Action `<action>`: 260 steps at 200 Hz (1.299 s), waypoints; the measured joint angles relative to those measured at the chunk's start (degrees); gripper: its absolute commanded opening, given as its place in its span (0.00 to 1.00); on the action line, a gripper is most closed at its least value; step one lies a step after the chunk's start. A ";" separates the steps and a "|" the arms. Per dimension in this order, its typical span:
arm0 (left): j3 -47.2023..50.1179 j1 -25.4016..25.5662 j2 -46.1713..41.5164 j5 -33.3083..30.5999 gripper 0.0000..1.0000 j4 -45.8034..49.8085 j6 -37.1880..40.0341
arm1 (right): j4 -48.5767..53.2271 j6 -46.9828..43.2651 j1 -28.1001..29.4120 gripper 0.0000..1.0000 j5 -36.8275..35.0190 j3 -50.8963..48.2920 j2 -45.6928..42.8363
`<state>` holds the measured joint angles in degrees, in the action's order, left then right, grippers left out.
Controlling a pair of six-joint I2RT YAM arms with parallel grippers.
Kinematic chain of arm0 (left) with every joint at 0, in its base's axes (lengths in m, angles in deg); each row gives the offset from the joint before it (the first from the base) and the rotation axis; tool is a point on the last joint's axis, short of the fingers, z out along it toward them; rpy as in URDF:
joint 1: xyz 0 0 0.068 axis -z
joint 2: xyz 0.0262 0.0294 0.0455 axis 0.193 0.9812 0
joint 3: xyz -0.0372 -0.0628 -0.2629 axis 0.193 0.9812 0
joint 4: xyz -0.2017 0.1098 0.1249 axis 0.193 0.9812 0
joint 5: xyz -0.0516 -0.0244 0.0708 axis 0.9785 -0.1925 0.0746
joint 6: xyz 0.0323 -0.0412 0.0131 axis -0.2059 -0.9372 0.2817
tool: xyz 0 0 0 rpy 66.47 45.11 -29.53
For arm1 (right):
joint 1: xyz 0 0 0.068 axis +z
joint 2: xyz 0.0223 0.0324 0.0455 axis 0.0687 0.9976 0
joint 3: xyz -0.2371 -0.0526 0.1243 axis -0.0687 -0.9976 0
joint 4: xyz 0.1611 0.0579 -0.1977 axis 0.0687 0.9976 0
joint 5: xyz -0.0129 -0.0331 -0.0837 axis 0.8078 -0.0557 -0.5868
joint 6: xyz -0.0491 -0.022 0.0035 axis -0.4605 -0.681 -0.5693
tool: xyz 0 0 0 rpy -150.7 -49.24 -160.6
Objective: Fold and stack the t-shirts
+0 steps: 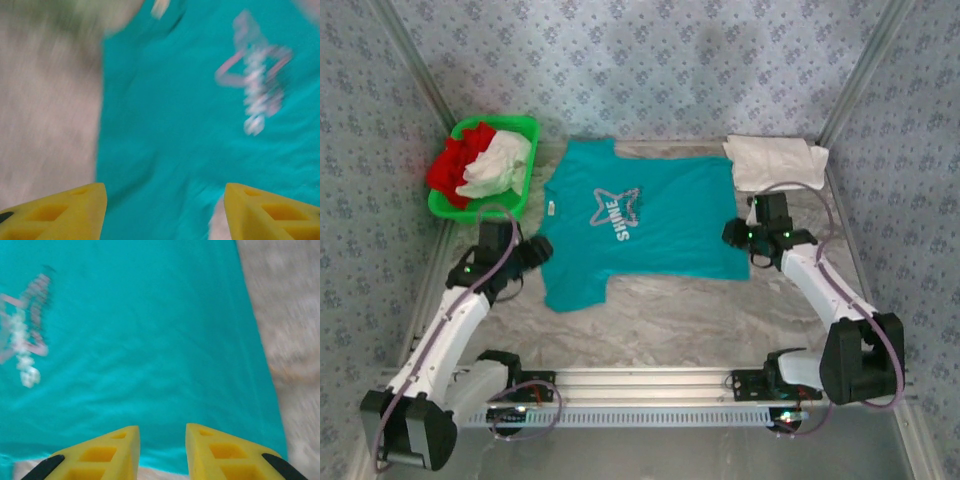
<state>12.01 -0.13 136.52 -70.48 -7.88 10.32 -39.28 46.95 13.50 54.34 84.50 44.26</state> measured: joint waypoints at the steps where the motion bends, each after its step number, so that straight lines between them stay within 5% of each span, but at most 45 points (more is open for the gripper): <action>1: 0.24 0.00 -0.13 0.09 0.63 0.33 -0.20 | 0.00 -0.02 -0.02 0.32 -0.04 -0.20 0.00; 29: 8.00 0.00 -7.39 2.51 0.66 7.89 -6.67 | -2.38 -1.77 0.87 0.33 0.85 -3.85 -0.50; 72: 15.04 1.46 -9.25 5.49 0.60 7.04 -11.63 | -9.64 -4.09 7.26 0.36 2.67 -8.44 -4.94; 204: 17.16 2.51 5.38 8.04 0.60 -8.59 -11.72 | -13.33 -5.95 7.48 0.36 1.25 -9.92 -4.59; 260: 16.17 2.51 7.85 7.32 0.44 -7.69 -10.38 | -13.40 -5.95 7.96 0.36 1.20 -9.92 -3.82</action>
<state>28.18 2.39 144.37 -63.15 -15.57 -0.06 -52.68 41.01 21.46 55.54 74.58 40.44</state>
